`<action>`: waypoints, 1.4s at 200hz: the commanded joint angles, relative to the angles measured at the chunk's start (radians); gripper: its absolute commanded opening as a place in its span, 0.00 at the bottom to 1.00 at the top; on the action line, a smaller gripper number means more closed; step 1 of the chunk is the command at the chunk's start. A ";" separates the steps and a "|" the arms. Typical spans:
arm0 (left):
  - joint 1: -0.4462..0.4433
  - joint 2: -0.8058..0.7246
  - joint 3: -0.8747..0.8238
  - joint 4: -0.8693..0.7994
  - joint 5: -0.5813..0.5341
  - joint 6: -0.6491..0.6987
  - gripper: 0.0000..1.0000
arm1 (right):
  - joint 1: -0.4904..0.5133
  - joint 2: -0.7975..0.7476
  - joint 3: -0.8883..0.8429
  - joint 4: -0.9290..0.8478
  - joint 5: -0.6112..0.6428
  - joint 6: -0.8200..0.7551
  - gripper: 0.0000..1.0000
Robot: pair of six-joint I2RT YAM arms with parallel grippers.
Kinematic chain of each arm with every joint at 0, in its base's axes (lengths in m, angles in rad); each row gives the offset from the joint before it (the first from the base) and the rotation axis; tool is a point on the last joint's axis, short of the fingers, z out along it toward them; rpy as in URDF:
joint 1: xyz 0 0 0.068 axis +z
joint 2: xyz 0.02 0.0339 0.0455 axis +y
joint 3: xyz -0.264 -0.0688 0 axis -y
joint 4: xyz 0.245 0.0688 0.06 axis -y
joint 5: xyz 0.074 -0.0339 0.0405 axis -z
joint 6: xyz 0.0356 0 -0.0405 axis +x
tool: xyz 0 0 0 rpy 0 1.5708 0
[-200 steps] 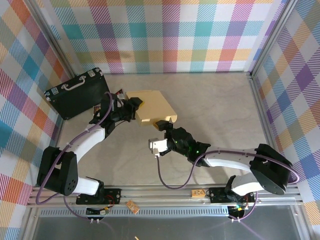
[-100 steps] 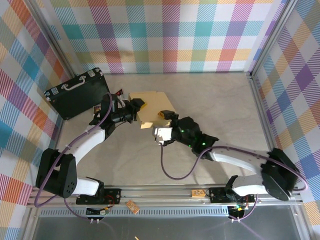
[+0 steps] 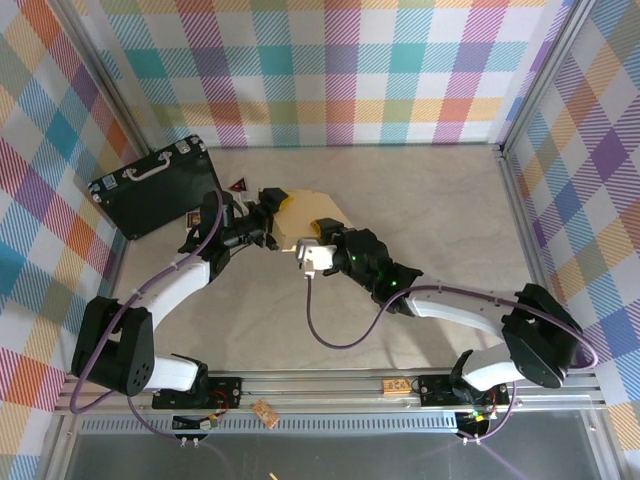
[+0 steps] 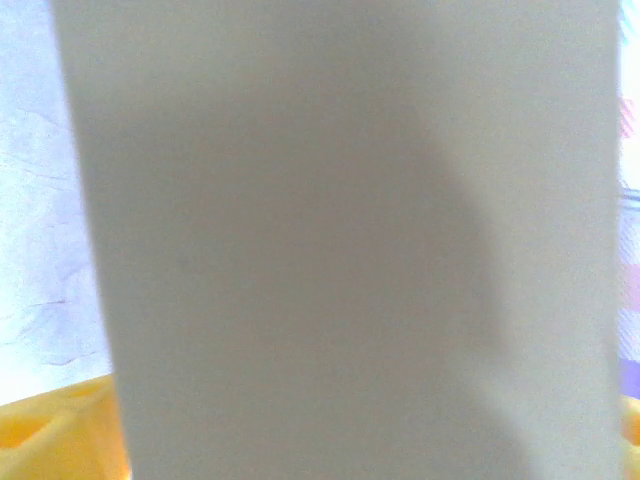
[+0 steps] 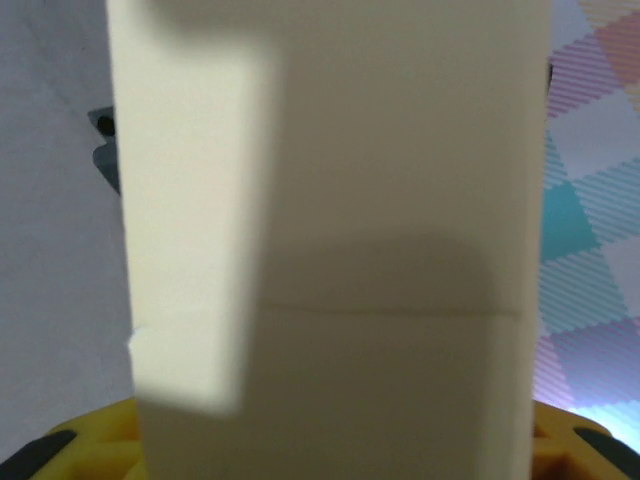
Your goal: Fold the paper box
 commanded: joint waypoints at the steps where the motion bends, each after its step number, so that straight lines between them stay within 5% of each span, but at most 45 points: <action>1: 0.061 -0.079 -0.036 0.070 0.029 -0.102 0.97 | -0.038 -0.103 0.029 -0.187 -0.055 0.212 0.40; 33: 0.305 -0.262 0.014 -0.029 0.113 0.095 1.00 | -0.235 -0.177 0.180 -0.689 -0.420 0.605 0.41; 44: 0.370 -0.298 0.119 -0.184 0.200 0.320 1.00 | -0.312 -0.153 0.272 -0.889 -0.629 0.666 0.41; 51: 0.380 -0.314 0.218 -0.360 0.238 0.612 1.00 | -0.353 -0.123 0.335 -1.031 -0.764 0.667 0.41; 66: 0.319 -0.342 0.386 -0.814 0.102 1.290 1.00 | -0.382 -0.040 0.453 -1.292 -0.909 0.603 0.42; 79: 0.277 -0.352 0.381 -0.873 0.054 1.599 1.00 | -0.395 0.009 0.519 -1.414 -0.967 0.552 0.42; 104: 0.178 -0.357 0.268 -0.761 0.318 1.957 1.00 | -0.436 0.085 0.633 -1.529 -1.022 0.410 0.42; 122: 0.139 -0.298 0.285 -0.733 0.471 2.046 1.00 | -0.469 0.171 0.754 -1.610 -1.008 0.270 0.42; 148: 0.060 -0.104 0.452 -1.069 0.566 2.318 1.00 | -0.516 0.301 0.922 -1.725 -1.038 0.061 0.42; 163: -0.027 -0.012 0.482 -1.145 0.485 2.412 1.00 | -0.529 0.352 0.974 -1.737 -1.034 -0.016 0.42; 247: -0.159 0.252 0.516 -0.883 0.306 2.321 0.96 | -0.539 0.431 1.041 -1.727 -1.057 -0.258 0.42; 280: -0.135 0.198 0.351 -0.468 0.154 2.126 0.98 | -0.538 0.439 1.039 -1.748 -1.034 -0.265 0.42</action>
